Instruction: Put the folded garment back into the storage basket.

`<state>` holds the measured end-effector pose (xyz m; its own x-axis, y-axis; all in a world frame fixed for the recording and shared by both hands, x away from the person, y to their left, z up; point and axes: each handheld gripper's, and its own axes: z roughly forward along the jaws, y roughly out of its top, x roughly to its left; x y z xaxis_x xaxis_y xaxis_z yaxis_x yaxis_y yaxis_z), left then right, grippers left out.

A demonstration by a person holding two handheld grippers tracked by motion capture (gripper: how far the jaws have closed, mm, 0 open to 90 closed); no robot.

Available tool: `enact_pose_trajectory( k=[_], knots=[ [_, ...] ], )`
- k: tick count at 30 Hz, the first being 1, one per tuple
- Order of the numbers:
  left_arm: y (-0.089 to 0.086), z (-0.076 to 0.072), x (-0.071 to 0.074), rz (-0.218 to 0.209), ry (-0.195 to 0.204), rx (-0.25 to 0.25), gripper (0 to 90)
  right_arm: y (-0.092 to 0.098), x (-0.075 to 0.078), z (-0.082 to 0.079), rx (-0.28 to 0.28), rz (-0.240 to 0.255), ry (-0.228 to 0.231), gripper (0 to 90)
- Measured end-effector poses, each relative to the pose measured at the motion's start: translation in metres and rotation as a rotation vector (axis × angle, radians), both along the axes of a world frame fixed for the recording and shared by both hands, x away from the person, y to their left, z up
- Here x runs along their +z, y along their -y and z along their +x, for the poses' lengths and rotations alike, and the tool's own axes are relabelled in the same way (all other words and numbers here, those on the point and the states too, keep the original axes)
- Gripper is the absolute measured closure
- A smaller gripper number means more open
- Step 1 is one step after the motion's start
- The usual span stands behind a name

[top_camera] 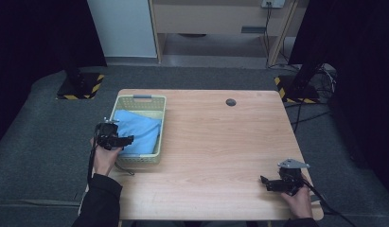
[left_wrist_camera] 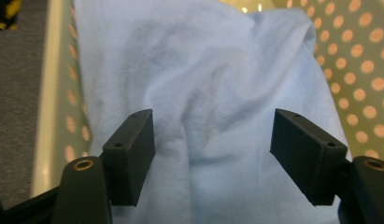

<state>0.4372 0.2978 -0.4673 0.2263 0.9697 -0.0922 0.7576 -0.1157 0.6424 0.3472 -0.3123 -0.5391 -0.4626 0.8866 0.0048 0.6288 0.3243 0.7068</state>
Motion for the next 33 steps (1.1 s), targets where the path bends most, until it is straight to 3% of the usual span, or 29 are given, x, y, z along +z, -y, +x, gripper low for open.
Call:
enact_pose_trajectory(
  k=[9,16,22,28,33],
  knots=[
    [0.003,0.004,-0.012,0.009,-0.04,-0.051,27.5,0.0,0.0,0.0,0.0,0.0,0.0,0.2],
    [0.0,0.002,-0.01,-0.017,-0.024,-0.044,27.2,0.0,0.0,0.0,0.001,0.0,0.0,0.2],
    [0.002,-0.009,0.016,-0.081,0.107,-0.032,26.2,0.0,0.0,0.0,0.003,0.001,0.0,0.2],
    [0.012,-0.027,0.04,-0.096,0.202,-0.036,20.1,0.0,0.0,0.0,0.003,0.001,0.0,0.2],
    [0.017,-0.044,0.057,-0.137,0.279,-0.041,19.0,0.0,0.0,0.0,0.003,0.001,0.0,0.2]
  ],
)
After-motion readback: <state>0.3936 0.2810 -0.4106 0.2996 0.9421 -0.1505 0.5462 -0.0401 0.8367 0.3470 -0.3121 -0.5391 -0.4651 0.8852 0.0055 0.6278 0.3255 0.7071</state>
